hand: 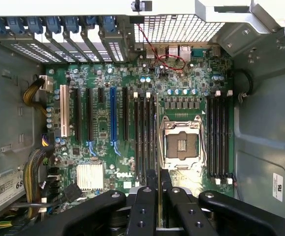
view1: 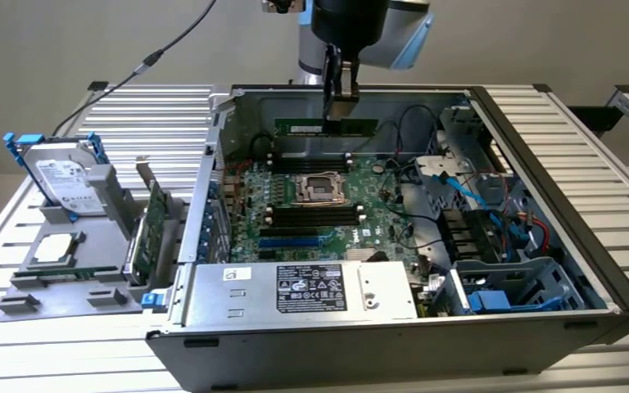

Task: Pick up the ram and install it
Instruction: 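Insert the ram into the slot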

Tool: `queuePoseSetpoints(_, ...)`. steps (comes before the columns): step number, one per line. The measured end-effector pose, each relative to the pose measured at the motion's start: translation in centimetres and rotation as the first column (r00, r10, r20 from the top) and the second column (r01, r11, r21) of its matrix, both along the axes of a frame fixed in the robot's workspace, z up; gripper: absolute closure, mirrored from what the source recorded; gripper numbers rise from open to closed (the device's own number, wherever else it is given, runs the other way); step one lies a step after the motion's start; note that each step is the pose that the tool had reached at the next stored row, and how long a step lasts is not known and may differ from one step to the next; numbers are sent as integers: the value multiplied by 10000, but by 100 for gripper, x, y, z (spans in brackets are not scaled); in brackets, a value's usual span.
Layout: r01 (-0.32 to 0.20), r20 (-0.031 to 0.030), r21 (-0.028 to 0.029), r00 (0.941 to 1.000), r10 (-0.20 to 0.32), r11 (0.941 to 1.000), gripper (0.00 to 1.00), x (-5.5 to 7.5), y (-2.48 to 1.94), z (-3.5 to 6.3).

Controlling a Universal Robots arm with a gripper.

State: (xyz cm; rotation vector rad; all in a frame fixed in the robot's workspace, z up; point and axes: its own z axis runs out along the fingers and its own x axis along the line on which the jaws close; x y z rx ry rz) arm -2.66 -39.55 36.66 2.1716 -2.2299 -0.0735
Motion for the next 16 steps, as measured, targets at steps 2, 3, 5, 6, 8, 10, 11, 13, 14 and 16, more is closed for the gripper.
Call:
queuePoseSetpoints(2,0,0,0,10000,0,10000,86,0,0,0)
queuePoseSetpoints(3,0,0,0,10000,0,10000,86,0,0,0)
queuePoseSetpoints(5,0,0,0,10000,0,10000,86,0,0,0)
queuePoseSetpoints(6,0,0,0,10000,0,10000,86,0,0,0)
queuePoseSetpoints(8,0,1,1,10000,0,10000,86,0,-1,-4)
queuePoseSetpoints(10,0,0,0,10000,0,10000,86,-1,-4,-34)
queuePoseSetpoints(11,-1,0,1,10000,1,10000,86,-3,-5,-52)
queuePoseSetpoints(13,0,0,1,10000,0,10000,86,-8,-7,-90)
queuePoseSetpoints(14,1,0,0,10000,-1,10000,86,-11,-9,-108)
queuePoseSetpoints(16,0,1,1,10000,0,10000,86,-16,-13,-144)
